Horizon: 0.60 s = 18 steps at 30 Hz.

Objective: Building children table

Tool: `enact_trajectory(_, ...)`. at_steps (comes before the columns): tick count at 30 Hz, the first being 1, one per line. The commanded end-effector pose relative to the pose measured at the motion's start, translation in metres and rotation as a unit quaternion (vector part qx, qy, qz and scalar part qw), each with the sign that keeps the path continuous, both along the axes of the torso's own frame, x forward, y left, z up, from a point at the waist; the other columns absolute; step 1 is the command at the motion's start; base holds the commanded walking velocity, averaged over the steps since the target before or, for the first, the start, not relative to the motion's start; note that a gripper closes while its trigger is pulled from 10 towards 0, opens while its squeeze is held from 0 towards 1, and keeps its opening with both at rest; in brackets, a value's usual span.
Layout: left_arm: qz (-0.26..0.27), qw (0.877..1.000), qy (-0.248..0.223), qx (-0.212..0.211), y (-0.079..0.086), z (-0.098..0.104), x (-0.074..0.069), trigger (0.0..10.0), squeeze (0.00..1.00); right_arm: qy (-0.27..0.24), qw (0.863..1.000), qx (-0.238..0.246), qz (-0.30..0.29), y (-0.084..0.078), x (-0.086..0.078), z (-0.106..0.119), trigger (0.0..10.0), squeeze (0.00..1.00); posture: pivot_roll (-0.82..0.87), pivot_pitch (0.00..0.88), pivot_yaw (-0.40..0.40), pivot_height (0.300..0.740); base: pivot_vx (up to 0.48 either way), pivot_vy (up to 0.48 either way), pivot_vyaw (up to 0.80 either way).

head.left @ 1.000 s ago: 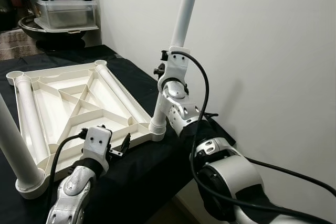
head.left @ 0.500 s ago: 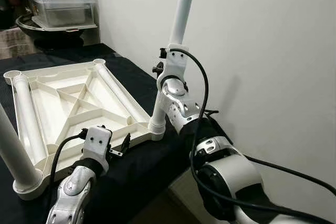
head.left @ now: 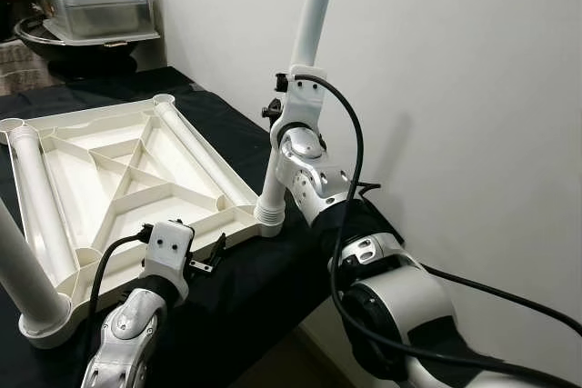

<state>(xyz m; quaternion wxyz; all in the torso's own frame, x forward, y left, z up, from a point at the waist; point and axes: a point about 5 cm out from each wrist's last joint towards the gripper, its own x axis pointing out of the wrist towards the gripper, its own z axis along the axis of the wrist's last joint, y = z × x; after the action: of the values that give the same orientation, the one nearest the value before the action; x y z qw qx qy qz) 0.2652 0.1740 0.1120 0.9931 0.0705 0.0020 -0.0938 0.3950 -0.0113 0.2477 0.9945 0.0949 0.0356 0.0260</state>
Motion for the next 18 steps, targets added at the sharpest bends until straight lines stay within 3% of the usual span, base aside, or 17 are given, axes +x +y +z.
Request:
enact_trajectory(1, -0.011, 1.0, -0.004, 0.0, -0.0048, 0.0005, 0.0017, 10.0, 0.0, 0.084, 0.996, 0.011, 0.013, 0.0007, -0.0018, -0.0273, 10.0, 0.0, 0.03, 0.0, -0.156, 0.74, 0.0, 0.0, 0.0)
enact_trajectory(18, -0.015, 1.0, -0.006, 0.003, -0.0067, -0.0003, 0.0028, 10.0, 0.0, 0.067, 0.997, 0.018, 0.027, 0.004, -0.0036, -0.0195, 10.0, 0.0, 0.03, 0.0, -0.155, 0.74, 0.0, 0.0, 0.0)
